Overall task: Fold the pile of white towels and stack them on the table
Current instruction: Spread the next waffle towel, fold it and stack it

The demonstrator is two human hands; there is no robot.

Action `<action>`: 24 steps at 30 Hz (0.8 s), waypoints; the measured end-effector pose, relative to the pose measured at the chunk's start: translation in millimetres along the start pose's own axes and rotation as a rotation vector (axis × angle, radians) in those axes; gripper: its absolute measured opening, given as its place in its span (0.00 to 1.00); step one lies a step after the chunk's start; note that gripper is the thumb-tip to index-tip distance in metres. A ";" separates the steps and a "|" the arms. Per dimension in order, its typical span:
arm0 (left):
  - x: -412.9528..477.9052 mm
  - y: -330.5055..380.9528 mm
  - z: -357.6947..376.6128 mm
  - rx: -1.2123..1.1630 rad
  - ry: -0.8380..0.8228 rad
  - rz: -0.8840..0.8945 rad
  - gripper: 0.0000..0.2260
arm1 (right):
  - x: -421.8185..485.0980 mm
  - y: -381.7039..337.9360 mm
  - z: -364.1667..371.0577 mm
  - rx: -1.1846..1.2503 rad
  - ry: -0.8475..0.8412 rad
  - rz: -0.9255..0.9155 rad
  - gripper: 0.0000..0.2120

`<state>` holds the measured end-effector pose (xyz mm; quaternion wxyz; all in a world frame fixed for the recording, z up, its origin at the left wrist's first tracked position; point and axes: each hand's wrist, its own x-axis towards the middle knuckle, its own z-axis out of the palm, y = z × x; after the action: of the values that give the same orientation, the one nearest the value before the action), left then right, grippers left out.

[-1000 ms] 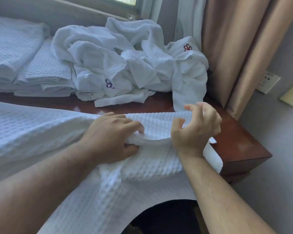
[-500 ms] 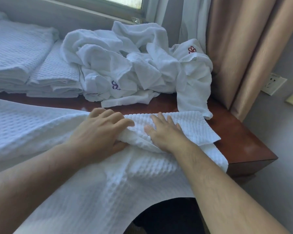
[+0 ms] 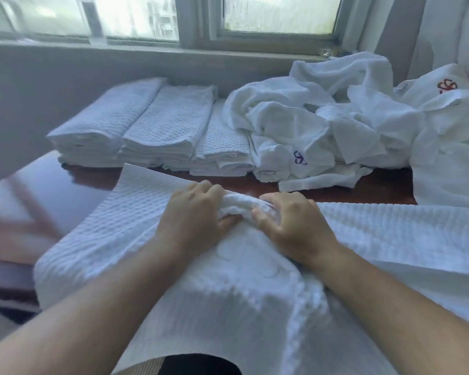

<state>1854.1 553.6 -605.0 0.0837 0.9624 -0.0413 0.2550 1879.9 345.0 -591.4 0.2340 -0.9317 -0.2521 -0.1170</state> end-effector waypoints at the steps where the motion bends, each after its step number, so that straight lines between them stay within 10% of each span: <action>1: 6.2 -3.0 3.0 -0.006 -0.004 -0.004 0.21 | 4.5 4.6 0.7 0.010 0.024 0.004 0.27; 12: 53.4 -55.0 -16.1 -0.393 -0.354 0.019 0.24 | 24.6 16.1 12.3 -0.041 0.112 -0.011 0.24; 18: 62.5 -110.1 -46.5 0.001 -0.717 0.064 0.52 | 16.4 14.1 14.3 -0.095 0.331 -0.425 0.16; 24: 77.1 -94.9 -49.8 0.236 -0.698 0.248 0.32 | 12.4 9.7 15.3 -0.120 0.321 -0.376 0.31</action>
<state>1908.5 653.1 -537.3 -0.0780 0.9820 -0.1540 -0.0766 1897.0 350.3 -604.0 0.1894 -0.8502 -0.3731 -0.3197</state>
